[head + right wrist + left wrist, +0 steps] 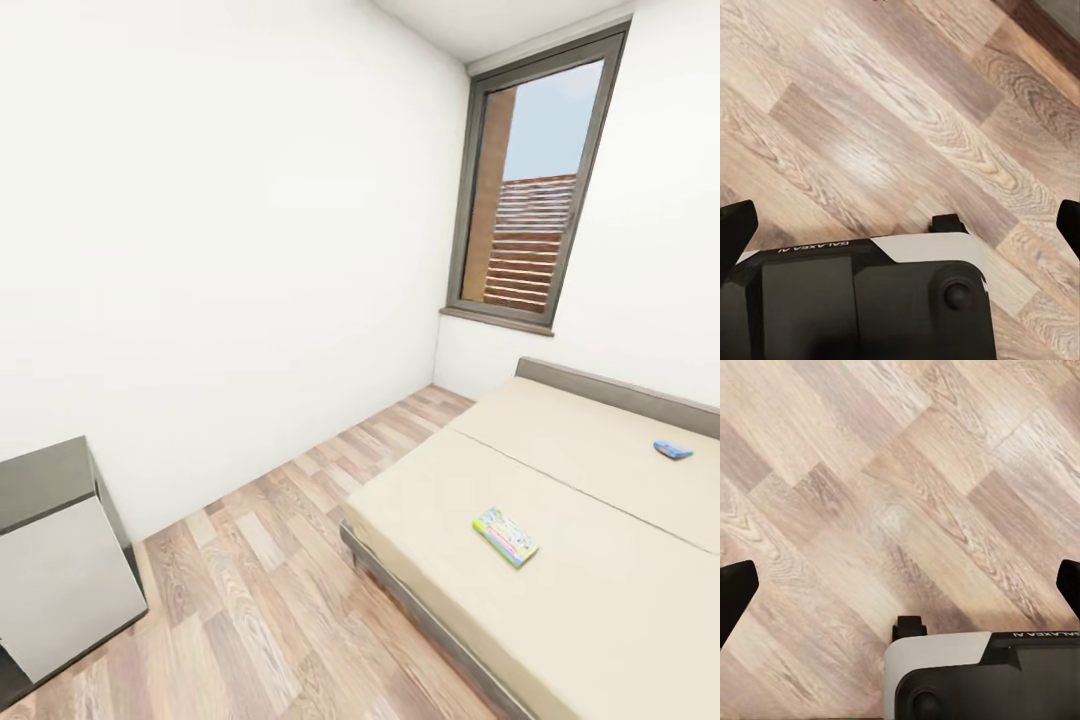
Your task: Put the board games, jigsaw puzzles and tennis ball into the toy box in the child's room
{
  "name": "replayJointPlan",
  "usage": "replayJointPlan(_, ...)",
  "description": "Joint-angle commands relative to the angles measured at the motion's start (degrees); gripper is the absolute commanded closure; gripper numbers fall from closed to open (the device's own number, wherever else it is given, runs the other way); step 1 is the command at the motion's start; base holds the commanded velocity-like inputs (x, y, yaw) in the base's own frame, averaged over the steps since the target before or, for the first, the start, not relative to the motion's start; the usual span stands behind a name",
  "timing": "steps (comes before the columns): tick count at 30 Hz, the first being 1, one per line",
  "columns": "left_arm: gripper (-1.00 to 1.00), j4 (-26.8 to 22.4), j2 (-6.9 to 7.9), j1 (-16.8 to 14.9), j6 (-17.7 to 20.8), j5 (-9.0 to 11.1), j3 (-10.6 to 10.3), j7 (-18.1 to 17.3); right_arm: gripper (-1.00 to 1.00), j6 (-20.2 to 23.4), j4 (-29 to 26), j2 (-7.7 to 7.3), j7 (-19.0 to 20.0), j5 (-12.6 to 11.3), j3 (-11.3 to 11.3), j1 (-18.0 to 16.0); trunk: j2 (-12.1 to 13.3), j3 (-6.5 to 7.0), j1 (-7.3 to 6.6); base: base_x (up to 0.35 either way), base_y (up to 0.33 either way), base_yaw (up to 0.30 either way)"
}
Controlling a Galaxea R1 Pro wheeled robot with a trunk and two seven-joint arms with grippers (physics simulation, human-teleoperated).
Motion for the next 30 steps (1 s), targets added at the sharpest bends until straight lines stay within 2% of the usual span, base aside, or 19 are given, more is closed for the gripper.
replayJointPlan(1, -1.00, -0.09, 0.02, -0.01, 0.36, 0.01, 0.08, -0.22, -1.00, 0.27, -0.15, 0.04, -0.10, -0.38, -0.23, 0.04, -0.05, -0.04, 0.02, 0.000, 0.000, 0.293)
replayJointPlan(30, -1.00, -0.09, -0.03, -0.01, 0.34, 0.01, 0.02, -0.17, -1.00, 0.27, -0.15, 0.04, -0.12, -0.37, -0.23, 0.06, -0.05, -0.04, 0.02, 0.000, 0.000, 0.292)
